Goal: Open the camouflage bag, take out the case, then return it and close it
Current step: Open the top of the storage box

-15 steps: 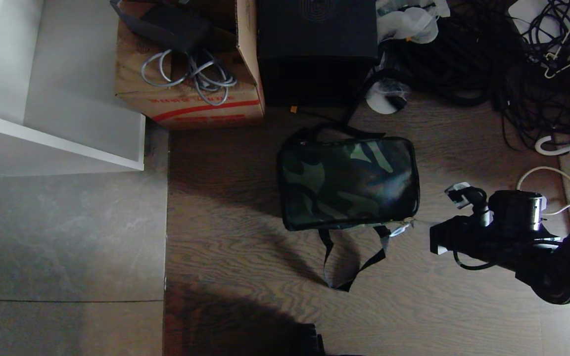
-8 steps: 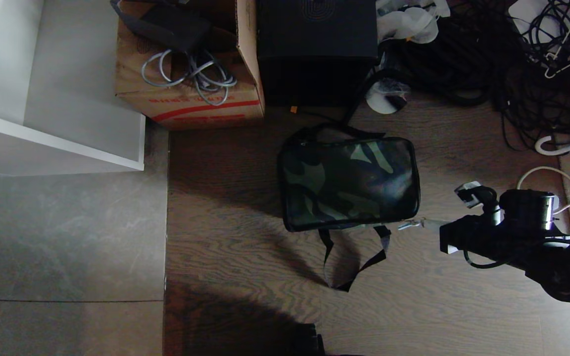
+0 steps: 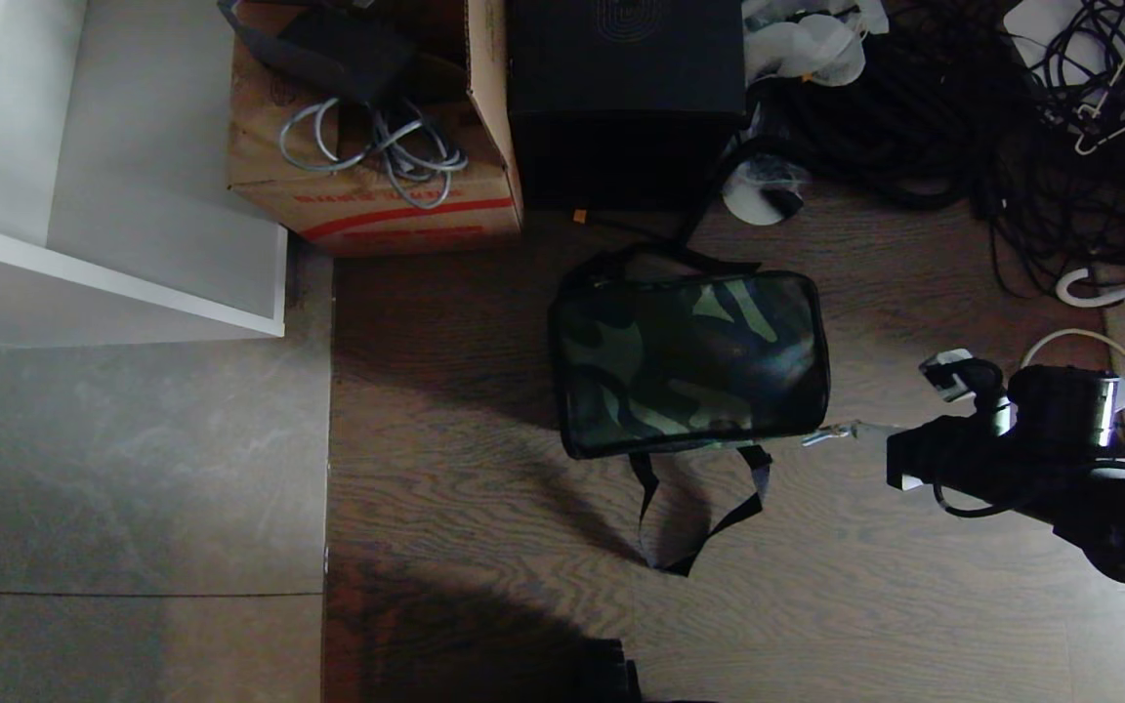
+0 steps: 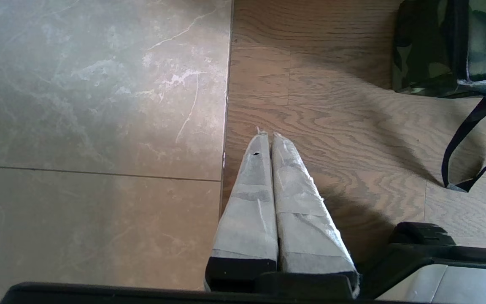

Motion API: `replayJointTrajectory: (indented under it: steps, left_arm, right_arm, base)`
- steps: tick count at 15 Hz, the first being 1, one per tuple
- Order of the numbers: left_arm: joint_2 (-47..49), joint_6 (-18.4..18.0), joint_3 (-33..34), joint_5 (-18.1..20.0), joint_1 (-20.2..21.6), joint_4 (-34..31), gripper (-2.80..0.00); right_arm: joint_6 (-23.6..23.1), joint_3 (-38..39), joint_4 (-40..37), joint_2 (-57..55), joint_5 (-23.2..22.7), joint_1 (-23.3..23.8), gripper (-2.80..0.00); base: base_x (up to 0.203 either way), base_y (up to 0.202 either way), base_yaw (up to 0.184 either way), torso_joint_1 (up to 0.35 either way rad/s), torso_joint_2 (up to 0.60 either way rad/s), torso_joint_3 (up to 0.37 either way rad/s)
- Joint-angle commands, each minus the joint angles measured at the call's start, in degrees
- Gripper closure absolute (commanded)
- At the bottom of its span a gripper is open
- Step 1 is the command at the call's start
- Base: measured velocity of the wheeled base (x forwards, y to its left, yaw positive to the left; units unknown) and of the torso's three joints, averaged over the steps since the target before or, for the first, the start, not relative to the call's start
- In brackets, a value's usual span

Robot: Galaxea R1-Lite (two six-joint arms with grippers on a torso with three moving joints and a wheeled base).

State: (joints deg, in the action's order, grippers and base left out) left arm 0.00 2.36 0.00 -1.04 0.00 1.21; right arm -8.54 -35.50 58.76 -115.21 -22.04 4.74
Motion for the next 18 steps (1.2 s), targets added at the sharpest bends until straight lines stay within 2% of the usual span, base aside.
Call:
replayJointTrajectory:
  steps: [1,11,18]
  left_arm:
    - [0.0,0.1,0.5,0.0,0.0,0.0,0.00]
    - [0.0,0.1,0.5,0.0,0.0,0.0,0.00]
    - [0.0,0.0,0.5,0.0,0.0,0.0,0.00]
  right_arm:
    - [-0.3,-1.1,-0.1,-0.3,-0.1,1.0,0.00]
    - [0.6,-6.6,-1.0,-1.0,-0.4,0.9,0.00]
    - [12.2,-10.1,0.2,-0.1,-0.6,-1.8,0.00]
  base:
    - [0.000,0.000,0.000,0.000,0.00,0.000]
    - [0.000,0.000,0.000,0.000,0.00,0.000]
    - [0.000,0.000,0.000,0.000,0.00,0.000]
